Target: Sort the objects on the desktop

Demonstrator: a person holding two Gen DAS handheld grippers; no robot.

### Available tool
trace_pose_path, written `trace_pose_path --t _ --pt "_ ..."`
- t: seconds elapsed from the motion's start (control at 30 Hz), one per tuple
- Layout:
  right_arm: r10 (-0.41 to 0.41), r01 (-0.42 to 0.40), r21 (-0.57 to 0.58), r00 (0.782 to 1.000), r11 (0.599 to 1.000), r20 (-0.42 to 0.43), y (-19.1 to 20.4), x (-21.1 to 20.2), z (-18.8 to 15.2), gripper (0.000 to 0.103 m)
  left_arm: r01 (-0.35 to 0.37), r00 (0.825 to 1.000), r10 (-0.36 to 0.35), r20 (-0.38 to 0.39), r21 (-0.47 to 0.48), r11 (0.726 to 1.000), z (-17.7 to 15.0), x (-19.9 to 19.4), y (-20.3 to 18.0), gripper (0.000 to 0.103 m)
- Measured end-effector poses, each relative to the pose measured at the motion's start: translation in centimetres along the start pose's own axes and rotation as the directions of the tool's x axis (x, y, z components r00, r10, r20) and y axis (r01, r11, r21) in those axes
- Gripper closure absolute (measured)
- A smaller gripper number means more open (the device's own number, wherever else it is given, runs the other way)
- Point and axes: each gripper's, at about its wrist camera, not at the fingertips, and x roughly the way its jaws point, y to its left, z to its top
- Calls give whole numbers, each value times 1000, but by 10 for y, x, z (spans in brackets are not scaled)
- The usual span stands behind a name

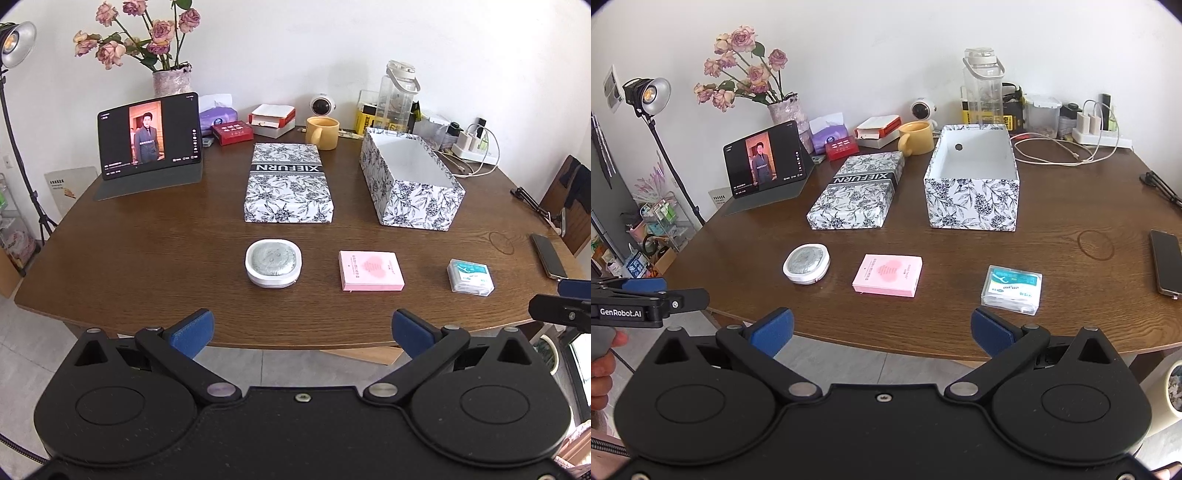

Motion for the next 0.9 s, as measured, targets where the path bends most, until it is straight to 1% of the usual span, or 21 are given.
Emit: trace_pose_path --t 0.1,0.17,0.27,0.63,0.7,0.9 --pt "-6 6 2 1000 1000 -1 0 2 2 0 3 1000 -3 -11 1 1000 0 2 -1 0" --pt "-8 8 -1 1000 1000 13 0 2 -4 0 5 1000 -5 -18 2 1000 1 3 -1 0" --pt "-10 10 8 1000 1000 4 0 3 -4 0 8 1000 -8 -29 4 1000 1 4 -2 0" --pt "-8 8 10 1000 1000 -3 2 4 -5 0 29 999 -29 -39 -1 1000 10 10 3 0" --pt "-7 7 10 1000 1000 -1 3 4 -6 0 32 999 -32 -37 2 999 6 11 2 0" --pt "-9 9 15 1000 1000 -8 2 6 0 0 33 998 -32 -45 7 999 8 13 -1 0"
